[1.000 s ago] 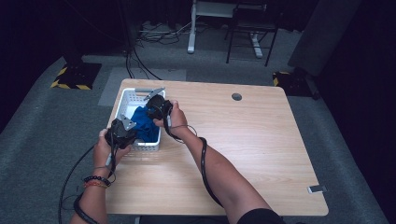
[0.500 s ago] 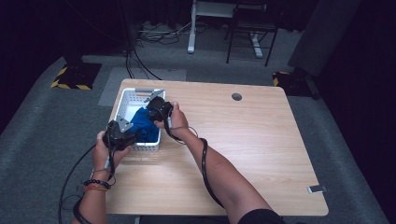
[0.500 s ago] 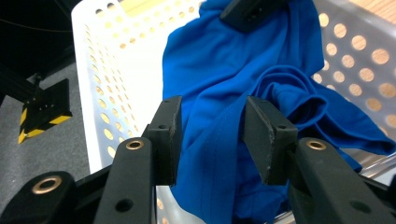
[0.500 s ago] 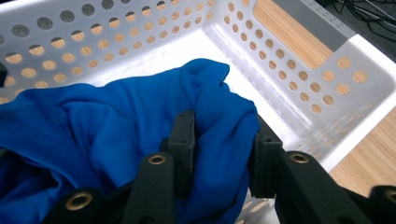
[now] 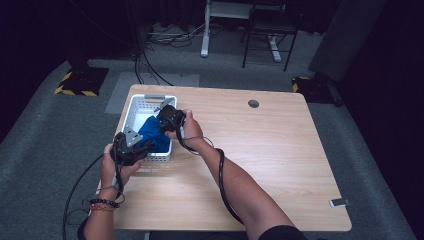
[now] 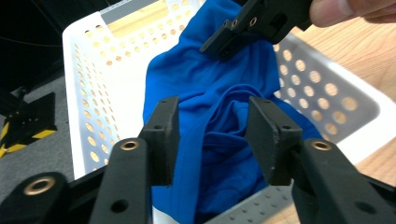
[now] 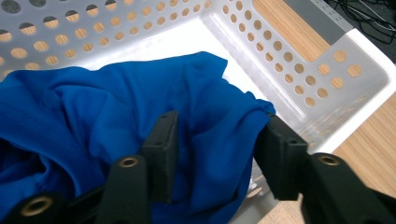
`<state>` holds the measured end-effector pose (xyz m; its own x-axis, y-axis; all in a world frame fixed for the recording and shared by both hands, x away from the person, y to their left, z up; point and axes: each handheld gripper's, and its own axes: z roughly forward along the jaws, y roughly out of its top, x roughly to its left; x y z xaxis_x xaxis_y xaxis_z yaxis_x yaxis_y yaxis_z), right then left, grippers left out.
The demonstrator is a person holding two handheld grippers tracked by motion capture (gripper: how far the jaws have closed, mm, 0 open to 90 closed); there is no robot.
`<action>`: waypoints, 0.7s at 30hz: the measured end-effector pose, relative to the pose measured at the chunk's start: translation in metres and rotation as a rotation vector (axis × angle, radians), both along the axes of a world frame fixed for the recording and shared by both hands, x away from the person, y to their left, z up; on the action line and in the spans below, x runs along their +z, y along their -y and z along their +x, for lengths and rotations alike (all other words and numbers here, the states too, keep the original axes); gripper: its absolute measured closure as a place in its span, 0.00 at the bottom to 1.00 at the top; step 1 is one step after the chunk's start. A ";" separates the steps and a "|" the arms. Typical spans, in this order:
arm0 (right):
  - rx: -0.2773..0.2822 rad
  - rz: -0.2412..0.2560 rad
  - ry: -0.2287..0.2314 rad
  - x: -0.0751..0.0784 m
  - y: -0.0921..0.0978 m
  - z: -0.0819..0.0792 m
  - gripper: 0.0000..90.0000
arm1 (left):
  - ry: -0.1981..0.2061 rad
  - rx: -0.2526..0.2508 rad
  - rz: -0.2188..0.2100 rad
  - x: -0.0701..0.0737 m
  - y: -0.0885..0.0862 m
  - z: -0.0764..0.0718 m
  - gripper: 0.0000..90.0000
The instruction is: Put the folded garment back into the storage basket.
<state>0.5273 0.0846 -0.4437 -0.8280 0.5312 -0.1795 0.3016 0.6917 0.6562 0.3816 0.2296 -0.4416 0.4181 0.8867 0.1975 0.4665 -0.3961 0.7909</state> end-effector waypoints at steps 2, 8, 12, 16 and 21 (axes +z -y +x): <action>0.001 -0.008 0.000 0.000 0.001 0.000 0.51 | 0.025 -0.007 0.009 0.001 0.000 -0.005 0.58; 0.036 -0.026 0.018 0.005 0.002 -0.007 0.38 | 0.031 -0.041 -0.031 0.005 0.002 -0.018 0.51; 0.051 -0.043 0.035 0.011 0.004 -0.010 0.32 | 0.034 -0.061 -0.051 0.009 0.009 -0.025 0.43; 0.055 -0.034 0.075 0.018 0.007 -0.012 0.29 | 0.028 -0.090 -0.088 0.011 0.018 -0.031 0.35; 0.095 -0.051 0.061 0.024 0.009 -0.015 0.23 | 0.036 -0.107 -0.108 0.014 0.029 -0.038 0.28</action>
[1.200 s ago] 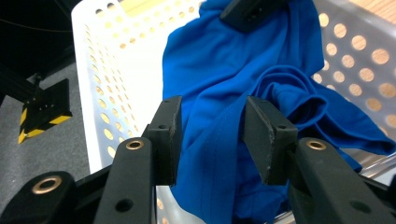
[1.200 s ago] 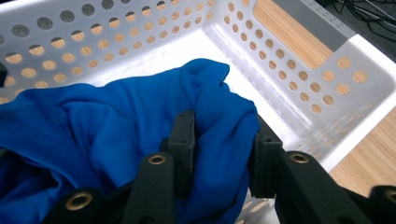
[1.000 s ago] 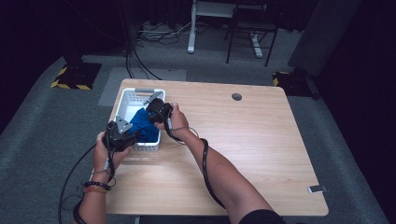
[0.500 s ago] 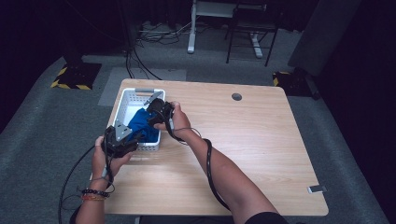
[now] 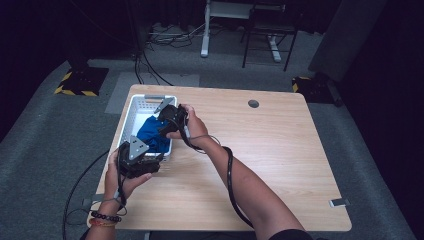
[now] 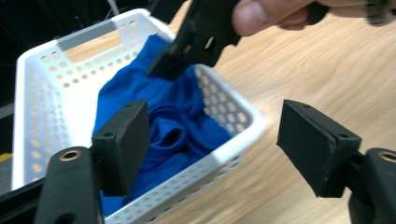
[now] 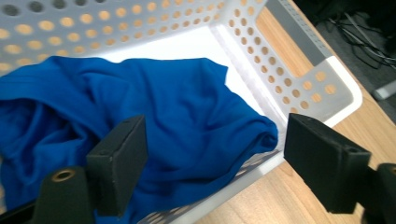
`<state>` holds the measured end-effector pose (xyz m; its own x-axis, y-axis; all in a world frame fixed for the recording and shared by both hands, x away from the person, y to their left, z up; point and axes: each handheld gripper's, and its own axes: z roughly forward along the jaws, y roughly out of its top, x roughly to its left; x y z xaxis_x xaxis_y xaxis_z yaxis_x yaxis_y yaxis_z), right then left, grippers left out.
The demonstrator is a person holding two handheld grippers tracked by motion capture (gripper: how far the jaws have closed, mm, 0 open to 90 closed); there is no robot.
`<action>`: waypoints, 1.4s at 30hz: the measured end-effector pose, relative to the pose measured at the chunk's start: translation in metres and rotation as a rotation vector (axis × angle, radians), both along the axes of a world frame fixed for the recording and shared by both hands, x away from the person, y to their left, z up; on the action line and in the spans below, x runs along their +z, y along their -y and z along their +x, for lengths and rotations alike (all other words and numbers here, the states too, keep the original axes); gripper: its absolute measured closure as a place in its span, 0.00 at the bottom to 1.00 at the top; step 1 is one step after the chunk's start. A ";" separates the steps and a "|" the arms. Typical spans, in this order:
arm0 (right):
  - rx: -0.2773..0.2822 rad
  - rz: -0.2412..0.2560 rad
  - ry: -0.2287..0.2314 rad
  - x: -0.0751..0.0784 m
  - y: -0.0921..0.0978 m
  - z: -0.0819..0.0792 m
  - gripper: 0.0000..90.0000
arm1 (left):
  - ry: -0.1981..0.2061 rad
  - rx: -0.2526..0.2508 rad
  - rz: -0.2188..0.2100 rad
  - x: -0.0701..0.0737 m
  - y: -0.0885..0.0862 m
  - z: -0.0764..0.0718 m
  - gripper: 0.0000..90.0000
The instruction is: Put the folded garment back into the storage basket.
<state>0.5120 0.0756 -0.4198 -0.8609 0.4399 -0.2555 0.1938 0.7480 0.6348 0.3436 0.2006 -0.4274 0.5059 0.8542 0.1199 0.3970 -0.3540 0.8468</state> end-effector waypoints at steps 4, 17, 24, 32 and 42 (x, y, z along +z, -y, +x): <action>0.018 -0.011 -0.013 0.003 0.002 -0.002 0.22 | -0.001 -0.023 -0.017 0.001 0.007 -0.005 0.24; 0.053 -0.066 -0.002 0.015 0.014 -0.013 0.20 | -0.028 -0.095 -0.041 -0.011 0.033 -0.021 0.18; 0.055 -0.105 -0.004 0.019 0.020 -0.017 0.20 | -0.051 -0.127 -0.038 -0.019 0.046 -0.029 0.18; 0.058 -0.144 0.005 0.022 0.032 -0.023 0.20 | -0.071 -0.147 -0.019 -0.030 0.060 -0.036 0.18; 0.066 -0.173 0.022 0.030 0.049 -0.034 0.21 | -0.101 -0.161 -0.018 -0.043 0.072 -0.040 0.19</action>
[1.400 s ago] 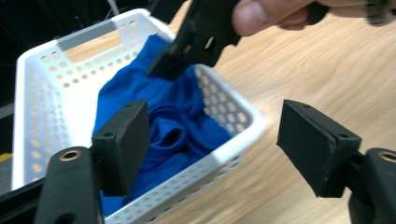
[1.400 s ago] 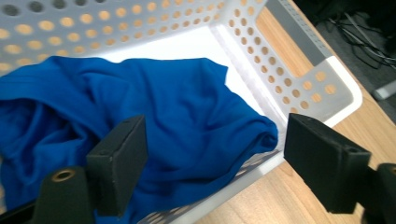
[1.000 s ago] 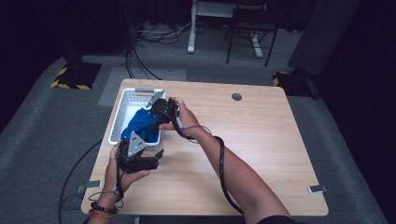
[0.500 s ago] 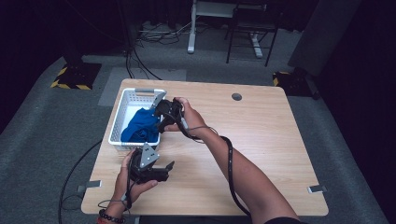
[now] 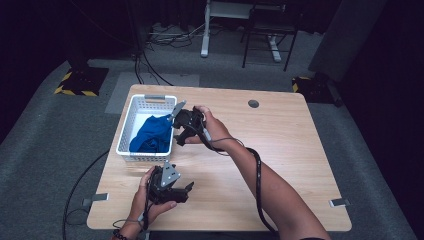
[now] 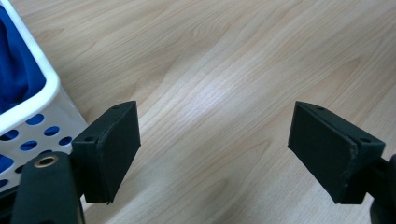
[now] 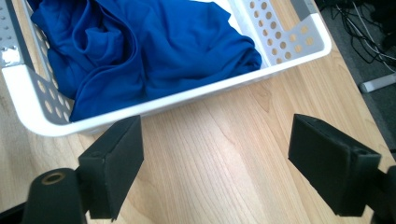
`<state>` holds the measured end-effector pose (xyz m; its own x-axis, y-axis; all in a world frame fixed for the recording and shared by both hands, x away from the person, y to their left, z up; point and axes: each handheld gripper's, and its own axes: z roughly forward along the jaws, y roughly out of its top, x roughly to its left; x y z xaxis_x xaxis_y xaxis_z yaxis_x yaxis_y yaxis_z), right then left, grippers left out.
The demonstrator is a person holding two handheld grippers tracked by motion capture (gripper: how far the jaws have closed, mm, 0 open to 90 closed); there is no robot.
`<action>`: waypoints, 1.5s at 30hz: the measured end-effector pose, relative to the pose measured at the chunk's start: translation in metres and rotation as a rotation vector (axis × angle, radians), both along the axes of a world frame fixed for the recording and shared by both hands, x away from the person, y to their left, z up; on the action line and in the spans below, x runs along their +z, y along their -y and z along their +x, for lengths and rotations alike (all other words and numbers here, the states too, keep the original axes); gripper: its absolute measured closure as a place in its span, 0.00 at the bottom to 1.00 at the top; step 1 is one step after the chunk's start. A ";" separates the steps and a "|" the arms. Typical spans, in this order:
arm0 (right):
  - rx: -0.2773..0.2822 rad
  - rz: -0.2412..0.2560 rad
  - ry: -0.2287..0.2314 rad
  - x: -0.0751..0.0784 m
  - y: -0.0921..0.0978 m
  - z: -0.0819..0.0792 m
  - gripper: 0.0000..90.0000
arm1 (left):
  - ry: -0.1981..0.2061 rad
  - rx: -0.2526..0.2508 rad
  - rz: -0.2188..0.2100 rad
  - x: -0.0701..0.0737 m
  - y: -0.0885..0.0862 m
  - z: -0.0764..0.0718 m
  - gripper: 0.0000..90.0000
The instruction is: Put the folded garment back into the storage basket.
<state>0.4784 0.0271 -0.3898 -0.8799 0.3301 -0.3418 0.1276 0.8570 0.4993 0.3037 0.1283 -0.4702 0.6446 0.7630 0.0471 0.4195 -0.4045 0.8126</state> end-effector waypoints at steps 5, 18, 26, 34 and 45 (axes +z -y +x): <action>-0.002 0.004 0.010 0.006 0.009 -0.005 0.21 | -0.003 0.010 -0.042 -0.004 0.005 -0.003 0.19; -0.015 -0.023 0.025 0.011 0.031 -0.011 0.21 | -0.030 -0.051 0.009 -0.015 0.023 -0.009 0.18; -0.016 -0.034 0.023 0.010 0.049 -0.017 0.21 | -0.055 -0.082 0.027 -0.021 0.032 -0.010 0.18; -0.006 -0.043 0.015 -0.001 0.073 -0.030 0.21 | -0.076 -0.099 0.050 -0.028 0.040 -0.010 0.18; -0.023 -0.033 0.032 -0.018 0.120 -0.047 0.21 | -0.113 -0.099 0.089 -0.036 0.041 -0.008 0.18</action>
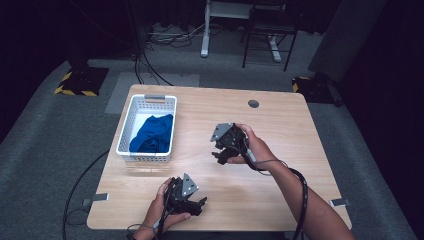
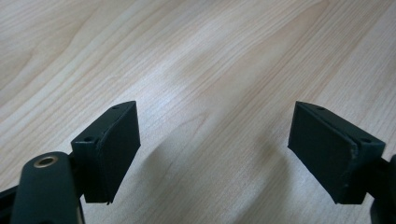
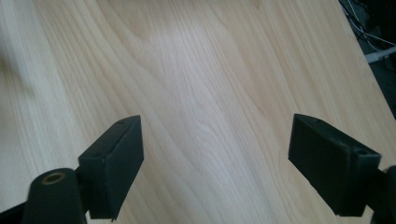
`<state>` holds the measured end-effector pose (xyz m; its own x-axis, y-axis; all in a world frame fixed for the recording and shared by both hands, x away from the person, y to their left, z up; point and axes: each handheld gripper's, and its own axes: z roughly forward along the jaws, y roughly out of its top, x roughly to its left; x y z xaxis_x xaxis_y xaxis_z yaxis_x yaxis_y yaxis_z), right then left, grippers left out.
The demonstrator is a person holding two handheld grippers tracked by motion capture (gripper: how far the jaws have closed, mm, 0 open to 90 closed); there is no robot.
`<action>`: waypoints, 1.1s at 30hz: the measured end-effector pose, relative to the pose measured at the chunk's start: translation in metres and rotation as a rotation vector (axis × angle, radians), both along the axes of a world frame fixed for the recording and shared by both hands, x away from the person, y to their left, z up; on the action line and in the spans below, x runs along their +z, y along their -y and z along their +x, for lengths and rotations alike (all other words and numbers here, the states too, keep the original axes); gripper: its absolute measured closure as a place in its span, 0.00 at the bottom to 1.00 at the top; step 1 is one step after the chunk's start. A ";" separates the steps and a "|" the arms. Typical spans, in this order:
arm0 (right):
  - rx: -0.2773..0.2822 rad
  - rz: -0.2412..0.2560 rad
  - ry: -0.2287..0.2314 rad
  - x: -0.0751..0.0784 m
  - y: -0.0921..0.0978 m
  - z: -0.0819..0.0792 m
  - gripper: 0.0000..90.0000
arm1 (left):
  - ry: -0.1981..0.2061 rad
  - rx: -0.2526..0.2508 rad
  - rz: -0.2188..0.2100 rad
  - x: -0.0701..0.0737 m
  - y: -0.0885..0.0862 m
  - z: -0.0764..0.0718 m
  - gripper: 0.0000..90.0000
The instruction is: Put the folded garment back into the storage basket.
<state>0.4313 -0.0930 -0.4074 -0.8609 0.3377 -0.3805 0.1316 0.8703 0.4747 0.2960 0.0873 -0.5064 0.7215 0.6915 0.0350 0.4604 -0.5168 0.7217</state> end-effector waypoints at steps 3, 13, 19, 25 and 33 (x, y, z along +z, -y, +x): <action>-0.012 0.003 -0.016 -0.008 0.017 -0.004 0.21 | -0.009 0.000 0.005 -0.002 -0.001 0.001 0.18; -0.086 0.021 -0.035 -0.027 0.070 -0.012 0.21 | -0.032 -0.009 -0.012 -0.007 0.000 0.003 0.18; -0.121 0.028 -0.034 -0.033 0.096 -0.022 0.21 | -0.034 -0.008 -0.011 -0.007 0.000 0.003 0.17; -0.158 0.036 -0.049 -0.043 0.118 -0.033 0.21 | -0.034 -0.009 -0.011 -0.007 0.000 0.003 0.17; -0.211 0.058 -0.061 -0.055 0.146 -0.048 0.20 | -0.032 -0.011 -0.010 -0.007 0.001 0.004 0.17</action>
